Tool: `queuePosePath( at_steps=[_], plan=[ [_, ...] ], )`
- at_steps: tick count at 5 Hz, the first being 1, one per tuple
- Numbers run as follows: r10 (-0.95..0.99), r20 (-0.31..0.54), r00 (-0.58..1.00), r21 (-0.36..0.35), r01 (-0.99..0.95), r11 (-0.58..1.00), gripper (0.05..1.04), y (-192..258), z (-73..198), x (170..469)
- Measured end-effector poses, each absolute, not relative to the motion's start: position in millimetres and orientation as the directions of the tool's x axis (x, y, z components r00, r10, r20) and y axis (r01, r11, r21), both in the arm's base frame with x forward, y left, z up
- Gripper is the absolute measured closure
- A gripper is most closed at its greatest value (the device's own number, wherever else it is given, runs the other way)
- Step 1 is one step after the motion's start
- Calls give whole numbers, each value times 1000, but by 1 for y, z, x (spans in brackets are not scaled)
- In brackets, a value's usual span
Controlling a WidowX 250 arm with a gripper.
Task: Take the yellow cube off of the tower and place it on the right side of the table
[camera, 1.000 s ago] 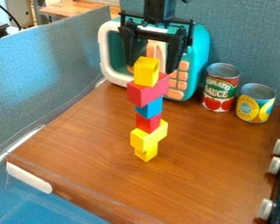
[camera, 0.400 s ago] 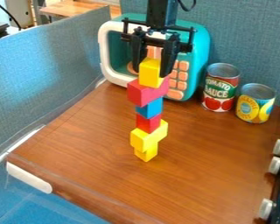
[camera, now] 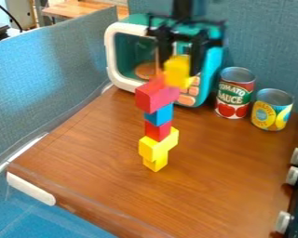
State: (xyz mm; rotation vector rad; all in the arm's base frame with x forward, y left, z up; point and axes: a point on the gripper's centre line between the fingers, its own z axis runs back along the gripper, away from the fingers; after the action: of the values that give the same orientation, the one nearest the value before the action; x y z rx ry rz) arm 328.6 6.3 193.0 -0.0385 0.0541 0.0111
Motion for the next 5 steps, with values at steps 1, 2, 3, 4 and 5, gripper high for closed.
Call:
queuePosePath(
  at_steps=[1, 2, 3, 4, 5],
  plan=[
    [-106, -26, 994, 1, 106, 994, 506, -32, 196, 325],
    [-208, -69, 976, 13, 210, 978, 507, -55, 173, 317],
    [-269, -141, 953, 8, 273, 962, 506, -65, 130, 318],
    [-286, -182, 941, -16, 288, 958, 506, -64, 91, 318],
    [-252, -235, 939, -28, 252, 967, 507, -47, 62, 316]
  ],
)
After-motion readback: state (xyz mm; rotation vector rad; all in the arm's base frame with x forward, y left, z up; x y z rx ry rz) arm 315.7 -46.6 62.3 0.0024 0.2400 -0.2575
